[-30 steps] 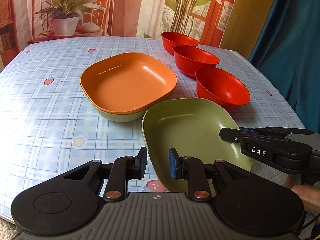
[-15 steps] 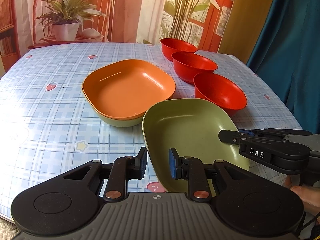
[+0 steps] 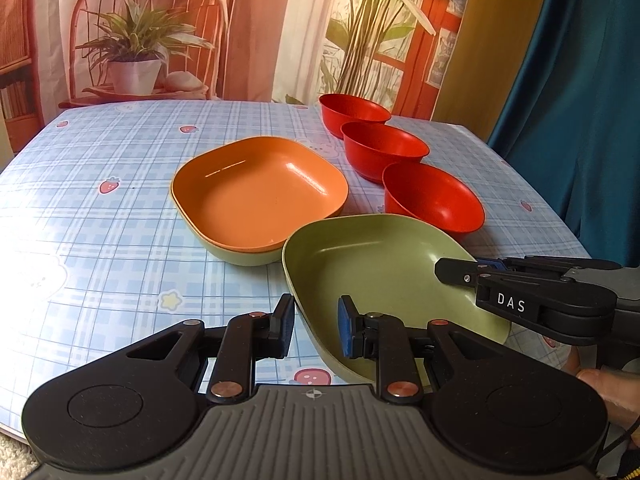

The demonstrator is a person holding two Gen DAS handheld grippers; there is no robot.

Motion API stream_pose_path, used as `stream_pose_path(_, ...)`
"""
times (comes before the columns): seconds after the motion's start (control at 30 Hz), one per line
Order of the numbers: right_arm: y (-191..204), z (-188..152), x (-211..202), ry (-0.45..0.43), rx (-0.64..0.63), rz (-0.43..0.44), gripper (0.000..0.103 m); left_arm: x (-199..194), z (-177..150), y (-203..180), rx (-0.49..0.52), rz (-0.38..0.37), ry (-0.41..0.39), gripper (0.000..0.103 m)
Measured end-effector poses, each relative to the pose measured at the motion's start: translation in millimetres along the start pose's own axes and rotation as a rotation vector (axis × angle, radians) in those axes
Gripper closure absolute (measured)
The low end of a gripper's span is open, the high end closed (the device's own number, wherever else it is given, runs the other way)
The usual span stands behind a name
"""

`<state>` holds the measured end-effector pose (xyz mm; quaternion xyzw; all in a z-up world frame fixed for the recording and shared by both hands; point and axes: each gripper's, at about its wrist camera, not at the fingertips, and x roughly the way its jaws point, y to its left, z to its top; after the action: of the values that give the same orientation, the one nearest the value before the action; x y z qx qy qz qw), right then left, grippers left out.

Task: Organize plates and bowls
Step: 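Lift the green plate with the left gripper and carry it over the orange plate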

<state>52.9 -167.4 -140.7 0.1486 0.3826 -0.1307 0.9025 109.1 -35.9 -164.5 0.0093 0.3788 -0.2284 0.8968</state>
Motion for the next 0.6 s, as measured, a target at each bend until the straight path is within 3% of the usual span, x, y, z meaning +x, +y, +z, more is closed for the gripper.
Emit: stream_pose_path(0.6,12.0,18.0,-4.6,-0.045,-0.040,0.012,0.095,-11.7,7.2,3.9,-0.018,0.014,-0.061,0.078)
